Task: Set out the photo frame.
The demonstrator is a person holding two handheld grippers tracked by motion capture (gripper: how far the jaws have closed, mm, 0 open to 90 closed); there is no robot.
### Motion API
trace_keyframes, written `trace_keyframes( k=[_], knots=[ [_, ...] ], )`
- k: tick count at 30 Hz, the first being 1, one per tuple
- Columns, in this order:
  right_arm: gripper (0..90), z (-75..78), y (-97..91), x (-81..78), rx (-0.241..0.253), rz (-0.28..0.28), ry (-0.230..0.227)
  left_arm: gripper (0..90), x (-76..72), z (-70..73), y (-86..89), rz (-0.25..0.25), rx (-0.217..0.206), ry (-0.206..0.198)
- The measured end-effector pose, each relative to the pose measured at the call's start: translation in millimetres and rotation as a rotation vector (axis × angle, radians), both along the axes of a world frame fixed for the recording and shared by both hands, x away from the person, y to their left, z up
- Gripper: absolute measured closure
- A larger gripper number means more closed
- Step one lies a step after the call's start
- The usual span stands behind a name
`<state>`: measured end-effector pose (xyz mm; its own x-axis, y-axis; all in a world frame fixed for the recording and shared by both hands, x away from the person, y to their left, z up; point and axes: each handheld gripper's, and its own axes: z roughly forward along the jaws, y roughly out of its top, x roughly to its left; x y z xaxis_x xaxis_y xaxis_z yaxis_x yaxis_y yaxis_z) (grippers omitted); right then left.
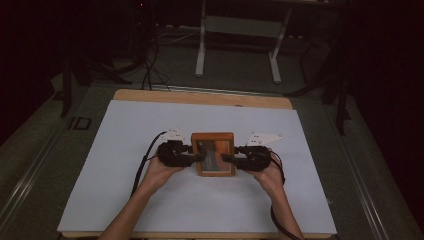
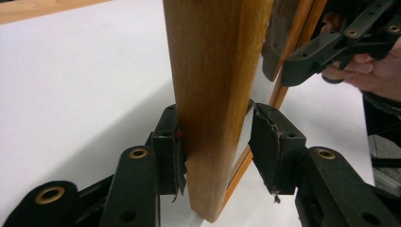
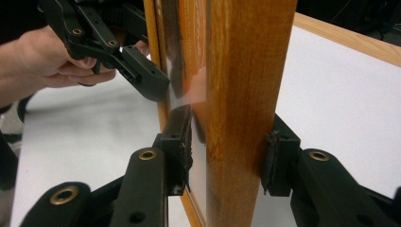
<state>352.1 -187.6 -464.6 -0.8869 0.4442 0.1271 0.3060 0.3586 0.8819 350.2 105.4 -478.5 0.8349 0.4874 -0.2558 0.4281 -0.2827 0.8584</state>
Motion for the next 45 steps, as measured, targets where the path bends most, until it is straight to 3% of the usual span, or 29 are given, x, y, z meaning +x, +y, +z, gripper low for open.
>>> trace_keyframes(
  k=[10, 16, 33, 39, 45],
  knots=[
    [59.3, -5.2, 6.0, 0.9, 0.073, -0.016, 0.078, 58.2, -2.8, 6.4, 10.4, 0.022, -0.021, 0.027],
    [58.4, -7.3, 9.8, 0.0, 0.079, -0.018, 0.095, 58.7, -5.3, 7.4, 13.6, 0.031, -0.008, 0.042],
    [57.0, -25.4, 18.9, 5.5, 0.108, -0.02, 0.201, 59.9, -5.0, -1.4, 23.0, 0.057, -0.006, 0.12],
    [56.7, -32.9, 20.0, 9.0, 0.132, -0.017, 0.239, 60.2, -4.5, -3.4, 24.5, 0.074, -0.005, 0.131],
    [55.9, -36.1, 22.4, 10.6, 0.125, -0.026, 0.249, 60.2, -2.9, -8.0, 25.7, 0.079, -0.005, 0.146]
  ],
)
